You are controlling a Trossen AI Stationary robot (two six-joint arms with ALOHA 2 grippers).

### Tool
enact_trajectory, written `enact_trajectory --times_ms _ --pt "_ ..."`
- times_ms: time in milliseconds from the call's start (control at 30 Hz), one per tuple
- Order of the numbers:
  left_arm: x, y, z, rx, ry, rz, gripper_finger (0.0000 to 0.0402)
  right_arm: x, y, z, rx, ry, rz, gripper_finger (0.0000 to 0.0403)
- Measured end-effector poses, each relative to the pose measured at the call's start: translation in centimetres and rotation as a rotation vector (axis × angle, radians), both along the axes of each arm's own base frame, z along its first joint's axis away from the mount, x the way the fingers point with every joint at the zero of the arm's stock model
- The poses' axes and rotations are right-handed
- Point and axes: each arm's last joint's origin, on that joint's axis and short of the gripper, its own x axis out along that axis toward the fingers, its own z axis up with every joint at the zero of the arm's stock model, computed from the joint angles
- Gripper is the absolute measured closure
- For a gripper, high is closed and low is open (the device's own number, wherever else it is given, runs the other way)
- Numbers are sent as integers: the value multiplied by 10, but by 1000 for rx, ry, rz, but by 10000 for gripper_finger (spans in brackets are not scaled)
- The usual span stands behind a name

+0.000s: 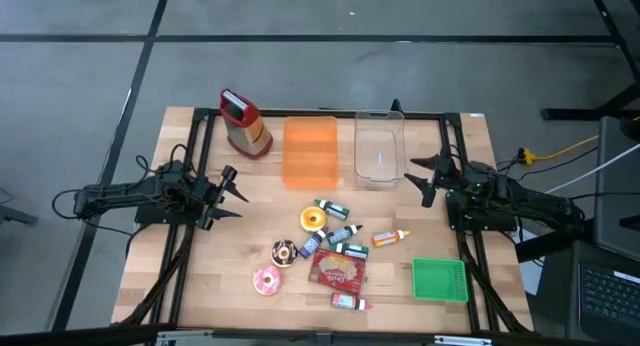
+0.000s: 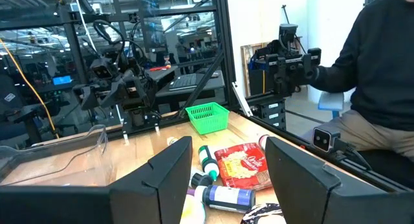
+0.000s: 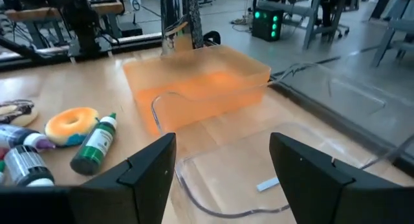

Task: Pick & Place Food Item
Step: Put the black doughnut into the green bin

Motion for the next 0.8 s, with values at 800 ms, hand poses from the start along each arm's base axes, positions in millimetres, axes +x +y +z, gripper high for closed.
enact_trajectory --times_ms 800 --pt "-1 0 9 229 -176 33 210 3 3 23 75 -281 104 151"
